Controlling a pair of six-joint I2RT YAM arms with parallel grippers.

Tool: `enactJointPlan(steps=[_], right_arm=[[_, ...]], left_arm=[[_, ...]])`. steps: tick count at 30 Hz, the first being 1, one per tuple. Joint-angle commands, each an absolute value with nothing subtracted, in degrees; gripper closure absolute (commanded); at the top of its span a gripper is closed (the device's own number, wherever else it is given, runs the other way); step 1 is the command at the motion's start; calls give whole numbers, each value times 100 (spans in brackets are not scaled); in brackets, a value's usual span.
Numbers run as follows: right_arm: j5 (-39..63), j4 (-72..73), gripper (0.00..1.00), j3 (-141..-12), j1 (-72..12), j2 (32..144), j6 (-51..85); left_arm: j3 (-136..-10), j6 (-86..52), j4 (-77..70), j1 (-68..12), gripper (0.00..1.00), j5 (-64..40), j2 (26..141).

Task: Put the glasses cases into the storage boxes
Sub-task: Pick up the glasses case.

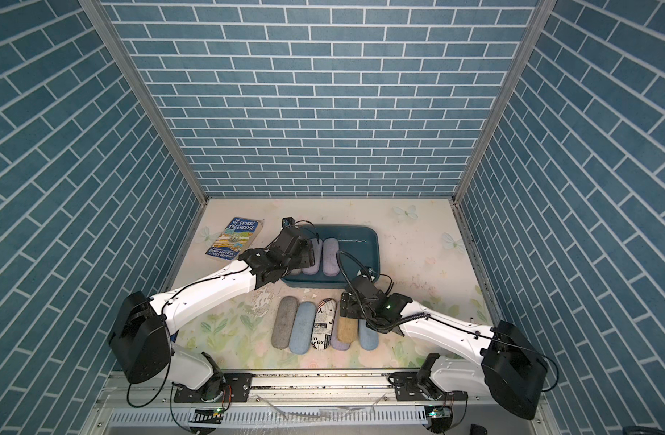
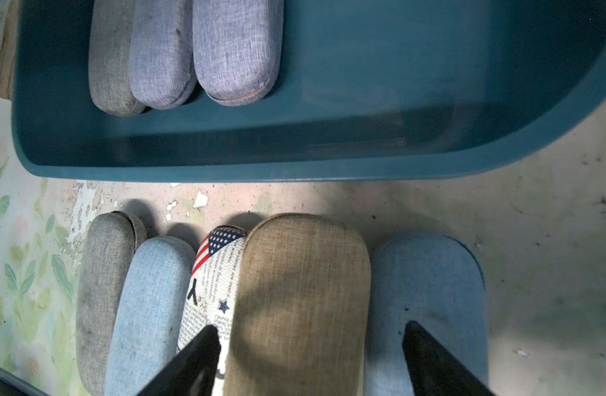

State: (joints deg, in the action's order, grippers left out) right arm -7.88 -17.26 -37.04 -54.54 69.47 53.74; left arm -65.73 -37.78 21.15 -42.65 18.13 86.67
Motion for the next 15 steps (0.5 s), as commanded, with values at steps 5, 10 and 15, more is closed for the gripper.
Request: enactJointPlan(steps=[5,10,15], right_arm=[[-731,-1767,15,-3993,-5545,7196,5539],[-688,-1907,15,-4127,-5620,7438,5494],[-567,-2022,15,-4269,-5678,7707,5415]], left_arm=[[-6381,-3809,1992,-4201,26,1750,8508],[-6265,-3836,1948,-4163,26,1714,8451],[-6155,-3857,1913,-4109,26,1687,8385]])
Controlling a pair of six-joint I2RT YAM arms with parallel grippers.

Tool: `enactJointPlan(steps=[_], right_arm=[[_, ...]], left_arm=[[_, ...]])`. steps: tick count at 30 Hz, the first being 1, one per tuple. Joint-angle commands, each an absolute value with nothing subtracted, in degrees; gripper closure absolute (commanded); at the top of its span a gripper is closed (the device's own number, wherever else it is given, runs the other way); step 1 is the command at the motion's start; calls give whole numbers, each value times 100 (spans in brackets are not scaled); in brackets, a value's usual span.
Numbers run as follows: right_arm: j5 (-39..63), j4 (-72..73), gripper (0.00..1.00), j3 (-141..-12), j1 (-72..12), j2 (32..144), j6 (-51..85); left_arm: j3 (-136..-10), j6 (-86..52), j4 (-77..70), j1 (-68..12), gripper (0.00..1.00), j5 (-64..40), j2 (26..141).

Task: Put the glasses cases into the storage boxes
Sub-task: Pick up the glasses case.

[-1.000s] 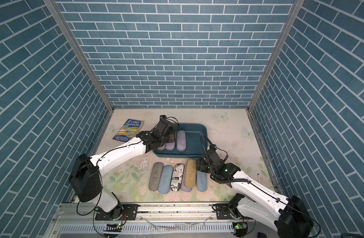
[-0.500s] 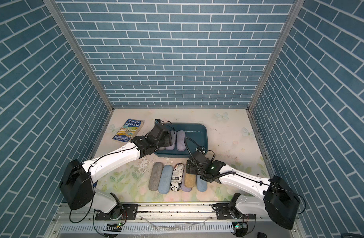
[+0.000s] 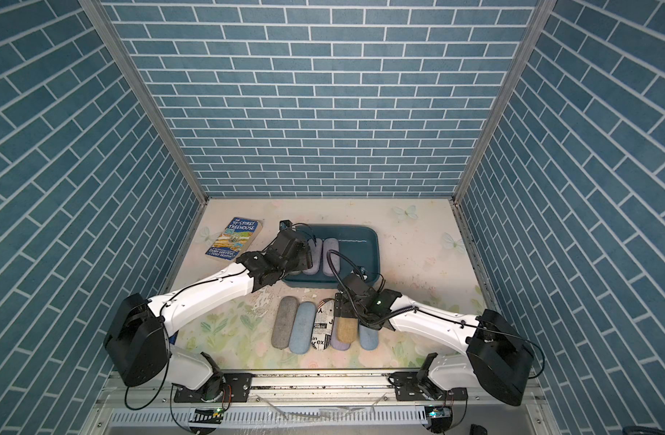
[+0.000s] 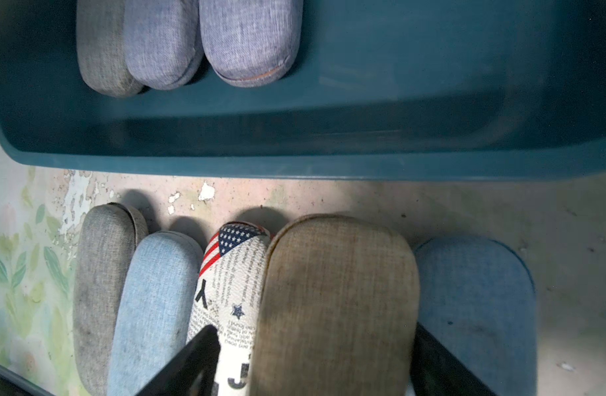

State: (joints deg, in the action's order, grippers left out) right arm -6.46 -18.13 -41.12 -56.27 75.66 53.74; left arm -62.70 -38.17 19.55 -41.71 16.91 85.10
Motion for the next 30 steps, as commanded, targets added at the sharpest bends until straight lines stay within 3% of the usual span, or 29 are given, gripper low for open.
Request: enactJointPlan(steps=[1,4,9,14,30], right_arm=[[-552,-2060,15,-4301,-5683,7775,5405],[-613,-2189,17,-4392,-5718,7932,5388],[-801,-2401,31,-4467,-5796,8015,5414],[-1059,-2687,39,-4552,-5816,7881,5422],[-1532,-3691,42,-5095,-5764,6776,5031]], left_arm=[[-6144,-3855,1907,-4089,26,1679,8384],[-6118,-3858,1907,-4044,26,1644,8376],[-6096,-3867,1899,-4008,26,1623,8365],[-6091,-3867,1899,-3979,26,1605,8367],[-6049,-3844,1965,-3850,26,1573,8086]])
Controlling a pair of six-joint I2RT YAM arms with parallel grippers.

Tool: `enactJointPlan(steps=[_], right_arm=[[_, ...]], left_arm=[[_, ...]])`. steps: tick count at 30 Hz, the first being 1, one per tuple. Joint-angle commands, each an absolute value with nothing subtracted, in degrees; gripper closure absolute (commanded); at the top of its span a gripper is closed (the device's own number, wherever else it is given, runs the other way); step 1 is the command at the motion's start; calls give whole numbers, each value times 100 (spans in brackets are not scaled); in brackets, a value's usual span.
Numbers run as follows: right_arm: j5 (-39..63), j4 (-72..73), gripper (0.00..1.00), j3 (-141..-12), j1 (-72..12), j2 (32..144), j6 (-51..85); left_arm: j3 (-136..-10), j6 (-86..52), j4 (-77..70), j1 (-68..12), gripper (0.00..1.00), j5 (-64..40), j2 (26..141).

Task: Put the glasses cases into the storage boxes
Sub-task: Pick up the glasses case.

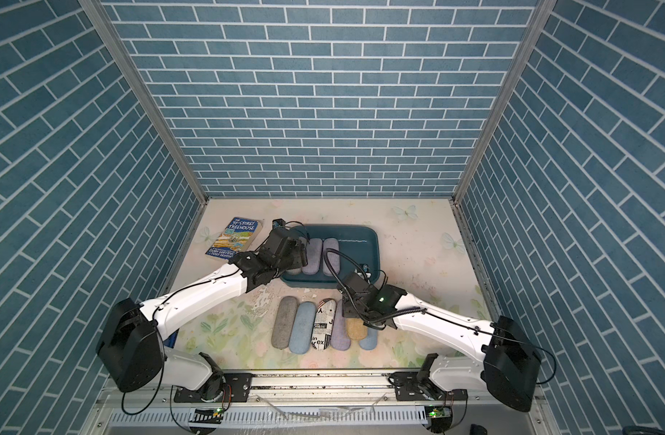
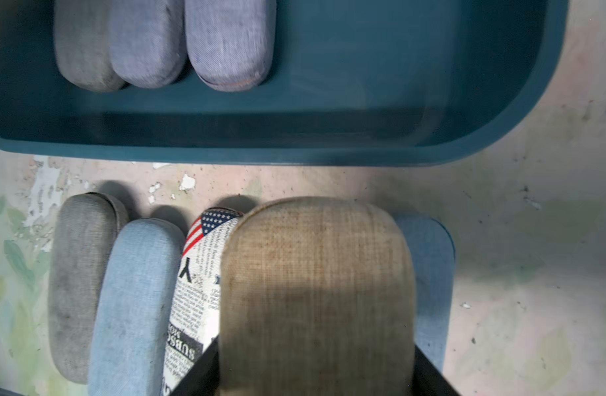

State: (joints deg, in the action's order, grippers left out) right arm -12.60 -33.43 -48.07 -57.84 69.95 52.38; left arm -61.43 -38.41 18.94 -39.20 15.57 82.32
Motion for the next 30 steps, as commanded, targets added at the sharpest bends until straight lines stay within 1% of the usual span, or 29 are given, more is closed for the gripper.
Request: enactJointPlan(steps=[1,6,9,16,24,30], right_arm=[[-1530,-3722,42,-5193,-5732,6752,4953],[-1515,-3658,42,-5627,-5382,6891,4477],[-1297,-3455,42,-5851,-4946,7146,4150],[-764,-3014,42,-6458,-4051,8169,3480],[-366,-2792,42,-7385,-3698,9485,3235],[-361,-2775,42,-7973,-3570,10285,3130]], left_arm=[[-6026,-3845,1975,-3834,26,1574,8048],[-5912,-3780,2029,-3725,26,1556,7879],[-5811,-3746,2076,-3654,25,1547,7734],[-5454,-3786,2093,-3529,26,1556,7331],[-5156,-3828,2103,-3404,25,1542,7111],[-5089,-3816,2060,-3325,25,1486,7117]])
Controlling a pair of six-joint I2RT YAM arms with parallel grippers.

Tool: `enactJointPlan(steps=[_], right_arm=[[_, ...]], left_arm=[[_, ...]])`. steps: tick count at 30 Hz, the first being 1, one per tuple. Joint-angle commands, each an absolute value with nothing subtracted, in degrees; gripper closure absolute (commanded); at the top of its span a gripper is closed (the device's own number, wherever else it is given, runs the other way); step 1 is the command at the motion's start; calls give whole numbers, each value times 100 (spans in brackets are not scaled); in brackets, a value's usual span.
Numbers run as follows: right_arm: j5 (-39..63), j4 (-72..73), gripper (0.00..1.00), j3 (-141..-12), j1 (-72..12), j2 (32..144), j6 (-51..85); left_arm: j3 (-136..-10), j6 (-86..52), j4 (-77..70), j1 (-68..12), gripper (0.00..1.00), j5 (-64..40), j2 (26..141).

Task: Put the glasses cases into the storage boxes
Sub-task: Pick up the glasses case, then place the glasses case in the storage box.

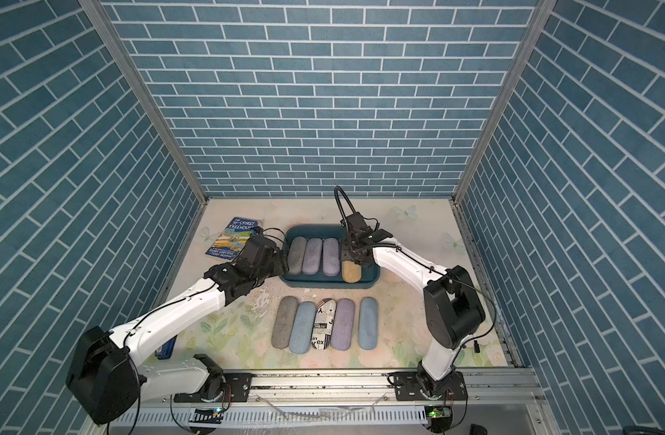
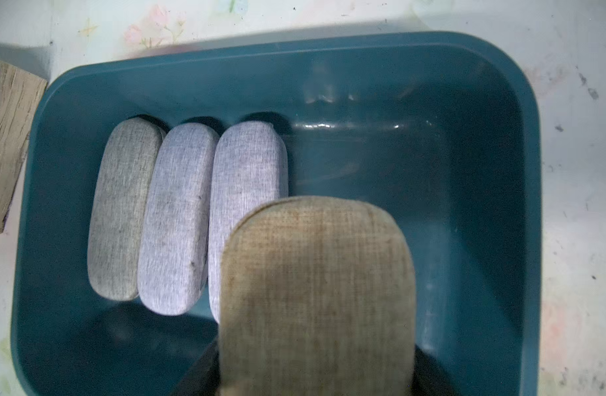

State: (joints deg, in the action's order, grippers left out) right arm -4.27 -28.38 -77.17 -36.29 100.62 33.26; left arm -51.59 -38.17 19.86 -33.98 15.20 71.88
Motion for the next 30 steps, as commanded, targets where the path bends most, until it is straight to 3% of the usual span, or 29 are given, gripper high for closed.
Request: enactJointPlan(steps=[1,13,30], right_arm=[[-359,-2768,42,-8051,-3552,10401,3113],[-365,-2769,42,-8524,-3349,11339,2971],[-19,-2698,39,-8872,-3331,11830,3155]], left_arm=[[-5089,-3816,2048,-3314,25,1470,7134],[-5036,-3801,1991,-3226,25,1397,7190],[-4874,-3832,1892,-3138,25,1337,7217]])
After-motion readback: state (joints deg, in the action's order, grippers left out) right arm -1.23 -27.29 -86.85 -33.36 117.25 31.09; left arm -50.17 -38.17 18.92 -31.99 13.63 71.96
